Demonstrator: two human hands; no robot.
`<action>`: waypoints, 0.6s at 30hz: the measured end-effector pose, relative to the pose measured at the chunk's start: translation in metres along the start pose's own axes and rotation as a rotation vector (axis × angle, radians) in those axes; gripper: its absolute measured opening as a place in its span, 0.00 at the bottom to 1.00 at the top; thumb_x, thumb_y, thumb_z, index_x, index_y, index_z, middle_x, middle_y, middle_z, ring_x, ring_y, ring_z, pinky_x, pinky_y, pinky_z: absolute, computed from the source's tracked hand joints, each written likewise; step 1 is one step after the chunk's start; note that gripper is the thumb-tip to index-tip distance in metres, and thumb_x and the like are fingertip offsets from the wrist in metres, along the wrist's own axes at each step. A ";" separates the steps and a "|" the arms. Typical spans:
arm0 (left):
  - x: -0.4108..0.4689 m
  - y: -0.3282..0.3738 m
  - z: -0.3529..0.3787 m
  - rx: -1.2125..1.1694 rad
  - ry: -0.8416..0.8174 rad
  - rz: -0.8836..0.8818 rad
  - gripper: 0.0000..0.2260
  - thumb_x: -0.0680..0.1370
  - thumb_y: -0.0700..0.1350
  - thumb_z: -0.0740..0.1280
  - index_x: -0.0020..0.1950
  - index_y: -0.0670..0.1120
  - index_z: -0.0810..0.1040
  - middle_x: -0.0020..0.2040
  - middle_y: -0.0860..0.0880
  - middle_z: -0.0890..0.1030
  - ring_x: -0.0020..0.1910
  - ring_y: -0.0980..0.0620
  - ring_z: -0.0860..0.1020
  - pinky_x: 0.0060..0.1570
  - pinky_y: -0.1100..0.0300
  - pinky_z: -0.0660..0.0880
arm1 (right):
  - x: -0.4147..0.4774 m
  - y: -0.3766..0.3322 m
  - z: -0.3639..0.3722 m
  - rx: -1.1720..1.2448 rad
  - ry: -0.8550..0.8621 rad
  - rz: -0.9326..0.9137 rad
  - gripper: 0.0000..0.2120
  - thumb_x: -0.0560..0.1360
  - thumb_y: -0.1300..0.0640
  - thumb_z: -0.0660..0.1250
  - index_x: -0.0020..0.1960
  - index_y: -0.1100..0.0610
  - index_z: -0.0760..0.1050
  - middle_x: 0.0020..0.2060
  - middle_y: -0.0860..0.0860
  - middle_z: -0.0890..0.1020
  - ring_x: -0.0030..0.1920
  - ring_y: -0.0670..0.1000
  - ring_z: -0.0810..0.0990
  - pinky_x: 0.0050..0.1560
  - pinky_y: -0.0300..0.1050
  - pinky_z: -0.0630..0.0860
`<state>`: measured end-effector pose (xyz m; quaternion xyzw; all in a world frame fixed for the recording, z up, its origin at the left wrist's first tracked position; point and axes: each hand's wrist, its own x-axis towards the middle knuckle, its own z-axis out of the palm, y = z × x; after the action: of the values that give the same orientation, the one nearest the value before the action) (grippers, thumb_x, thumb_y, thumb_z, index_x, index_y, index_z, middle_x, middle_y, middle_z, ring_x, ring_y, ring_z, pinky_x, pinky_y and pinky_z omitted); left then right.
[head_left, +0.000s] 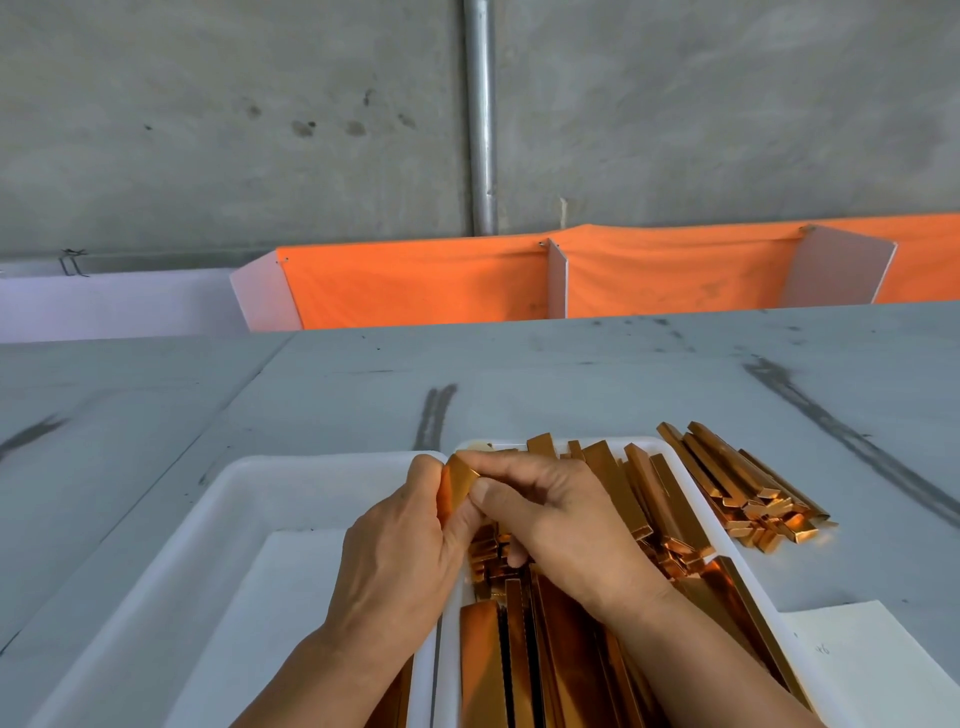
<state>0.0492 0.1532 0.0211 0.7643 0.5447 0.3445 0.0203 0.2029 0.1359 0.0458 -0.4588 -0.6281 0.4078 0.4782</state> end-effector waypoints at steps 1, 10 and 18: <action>0.000 0.000 0.000 -0.018 0.000 -0.002 0.20 0.71 0.72 0.45 0.44 0.56 0.59 0.27 0.53 0.68 0.24 0.57 0.70 0.23 0.68 0.61 | 0.000 0.001 0.001 0.004 0.008 -0.007 0.14 0.79 0.55 0.68 0.60 0.40 0.80 0.46 0.48 0.85 0.27 0.44 0.75 0.31 0.35 0.75; -0.001 -0.001 0.002 -0.069 0.004 -0.016 0.19 0.71 0.70 0.45 0.44 0.56 0.59 0.27 0.53 0.68 0.23 0.56 0.69 0.24 0.67 0.61 | -0.001 0.005 0.002 -0.087 -0.021 -0.041 0.15 0.78 0.50 0.68 0.63 0.36 0.76 0.52 0.49 0.85 0.29 0.38 0.76 0.35 0.30 0.74; 0.000 0.002 0.001 -0.085 -0.004 -0.005 0.21 0.71 0.71 0.46 0.45 0.55 0.61 0.28 0.54 0.69 0.24 0.57 0.69 0.24 0.68 0.62 | 0.000 0.006 0.003 -0.021 0.017 -0.059 0.13 0.82 0.50 0.61 0.63 0.38 0.78 0.39 0.51 0.84 0.26 0.42 0.75 0.33 0.34 0.75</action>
<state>0.0514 0.1531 0.0213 0.7621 0.5313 0.3661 0.0547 0.2013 0.1370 0.0399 -0.4484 -0.6415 0.3832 0.4904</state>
